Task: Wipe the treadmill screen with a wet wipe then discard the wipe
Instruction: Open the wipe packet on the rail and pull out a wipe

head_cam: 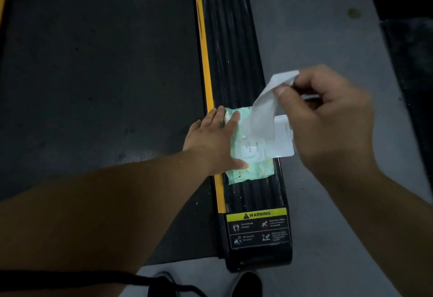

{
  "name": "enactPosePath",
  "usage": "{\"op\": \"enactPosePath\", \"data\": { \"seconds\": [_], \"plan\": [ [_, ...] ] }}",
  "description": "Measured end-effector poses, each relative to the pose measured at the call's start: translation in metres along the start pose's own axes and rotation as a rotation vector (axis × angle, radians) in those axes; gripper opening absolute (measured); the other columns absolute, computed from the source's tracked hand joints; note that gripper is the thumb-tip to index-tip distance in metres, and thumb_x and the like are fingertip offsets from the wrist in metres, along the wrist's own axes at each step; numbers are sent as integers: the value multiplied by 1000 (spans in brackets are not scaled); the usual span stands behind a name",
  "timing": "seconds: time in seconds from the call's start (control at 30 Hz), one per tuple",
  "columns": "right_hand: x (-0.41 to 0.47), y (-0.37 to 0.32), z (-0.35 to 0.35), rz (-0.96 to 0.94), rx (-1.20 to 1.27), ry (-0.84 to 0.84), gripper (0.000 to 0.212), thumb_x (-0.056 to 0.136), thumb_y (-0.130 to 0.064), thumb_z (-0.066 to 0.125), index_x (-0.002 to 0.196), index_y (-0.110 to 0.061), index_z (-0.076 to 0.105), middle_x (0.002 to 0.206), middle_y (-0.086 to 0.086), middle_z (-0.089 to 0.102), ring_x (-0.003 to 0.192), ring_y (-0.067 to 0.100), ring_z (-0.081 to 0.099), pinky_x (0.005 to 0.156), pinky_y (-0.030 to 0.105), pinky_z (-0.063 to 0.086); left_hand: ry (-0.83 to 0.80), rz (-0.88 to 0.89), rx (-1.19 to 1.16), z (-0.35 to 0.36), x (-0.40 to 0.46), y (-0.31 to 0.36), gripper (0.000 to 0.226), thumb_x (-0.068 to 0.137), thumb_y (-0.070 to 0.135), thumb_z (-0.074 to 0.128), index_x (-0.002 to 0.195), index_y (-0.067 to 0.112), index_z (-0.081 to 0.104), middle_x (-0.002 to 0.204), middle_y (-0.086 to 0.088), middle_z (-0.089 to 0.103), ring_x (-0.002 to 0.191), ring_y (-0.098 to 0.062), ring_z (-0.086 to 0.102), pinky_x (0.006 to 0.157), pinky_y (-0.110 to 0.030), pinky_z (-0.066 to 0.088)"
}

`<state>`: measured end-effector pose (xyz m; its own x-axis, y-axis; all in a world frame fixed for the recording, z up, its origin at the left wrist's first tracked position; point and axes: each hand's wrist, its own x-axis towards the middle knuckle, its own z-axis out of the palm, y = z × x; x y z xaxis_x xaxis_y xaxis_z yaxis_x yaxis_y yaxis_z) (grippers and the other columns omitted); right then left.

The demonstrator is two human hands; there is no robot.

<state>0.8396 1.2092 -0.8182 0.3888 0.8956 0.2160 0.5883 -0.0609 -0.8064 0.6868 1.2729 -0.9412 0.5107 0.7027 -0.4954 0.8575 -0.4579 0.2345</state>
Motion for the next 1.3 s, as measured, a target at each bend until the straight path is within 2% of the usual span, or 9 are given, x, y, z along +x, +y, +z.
{"op": "enactPosePath", "data": {
  "seconds": [0.13, 0.3, 0.43, 0.57, 0.73, 0.9, 1.0, 1.1, 1.3],
  "plan": [
    [13, -8, -12, 119, 229, 86, 18, 97, -12, 58, 90, -27, 65, 72, 3, 64, 70, 14, 59, 62, 36, 51, 13, -6, -93, -2, -2, 1, 113, 81, 84, 52, 163, 33, -7, 173, -4, -13, 158, -20, -12, 126, -46, 5],
    [34, 28, -35, 346, 391, 180, 25, 97, -25, 49, 97, -1, 55, 88, 32, 51, 81, 37, 54, 80, 50, 53, 105, -109, -199, -8, 7, 10, 87, 95, 76, 35, 163, 36, -2, 173, -6, -3, 159, -22, -4, 125, -50, 12],
    [36, 62, -20, 572, 362, 253, 32, 75, -53, 52, 74, -22, 50, 73, 9, 45, 72, 25, 44, 74, 37, 40, 86, -211, -175, -9, 19, 16, 93, 96, 72, 42, 163, 33, -8, 173, -10, -3, 159, -26, -4, 124, -52, 14],
    [15, 99, 0, 787, 334, 226, 21, 97, -27, 57, 81, -14, 57, 86, 20, 60, 58, 13, 57, 56, 19, 42, 61, -298, -206, -3, 23, 18, 100, 92, 76, 45, 162, 32, -10, 173, -10, -2, 159, -28, -2, 123, -54, 16],
    [0, 117, 17, 1128, 303, 45, 18, 90, -25, 71, 98, -16, 57, 110, 13, 67, 88, 25, 60, 75, 24, 43, 95, -278, -284, -3, 20, 11, 102, 90, 77, 49, 163, 33, -8, 172, -9, 4, 158, -27, 4, 123, -55, 19],
    [-12, 80, 17, 824, 246, -170, 21, 105, -21, 51, 89, -19, 65, 98, 11, 73, 82, 29, 70, 67, 37, 55, 196, -243, -376, -2, 13, -7, 83, 100, 65, 40, 164, 33, -2, 171, -10, 14, 156, -28, 12, 123, -52, 23],
    [-26, 67, 39, 453, 57, -432, 28, 107, -18, 45, 81, -22, 56, 73, 3, 60, 54, 12, 46, 53, 33, 38, 244, -245, -358, -7, 9, -16, 74, 105, 53, 39, 164, 30, 1, 170, -11, 19, 156, -28, 16, 122, -51, 26],
    [-34, 68, 60, 300, -150, -572, 23, 108, -26, 40, 92, -16, 52, 65, 0, 48, 56, 16, 43, 59, 47, 46, 228, -213, -335, -11, 3, -21, 70, 107, 46, 39, 164, 29, 2, 169, -11, 20, 155, -28, 17, 122, -50, 26],
    [-15, 56, 62, 658, 201, -390, 22, 108, -24, 45, 99, -14, 62, 91, 10, 67, 78, 27, 62, 72, 39, 51, 212, -207, -698, -33, -12, -4, 59, 106, 48, 43, 160, 34, 25, 161, -1, 40, 148, -22, 33, 118, -45, 34]
  ]
}}
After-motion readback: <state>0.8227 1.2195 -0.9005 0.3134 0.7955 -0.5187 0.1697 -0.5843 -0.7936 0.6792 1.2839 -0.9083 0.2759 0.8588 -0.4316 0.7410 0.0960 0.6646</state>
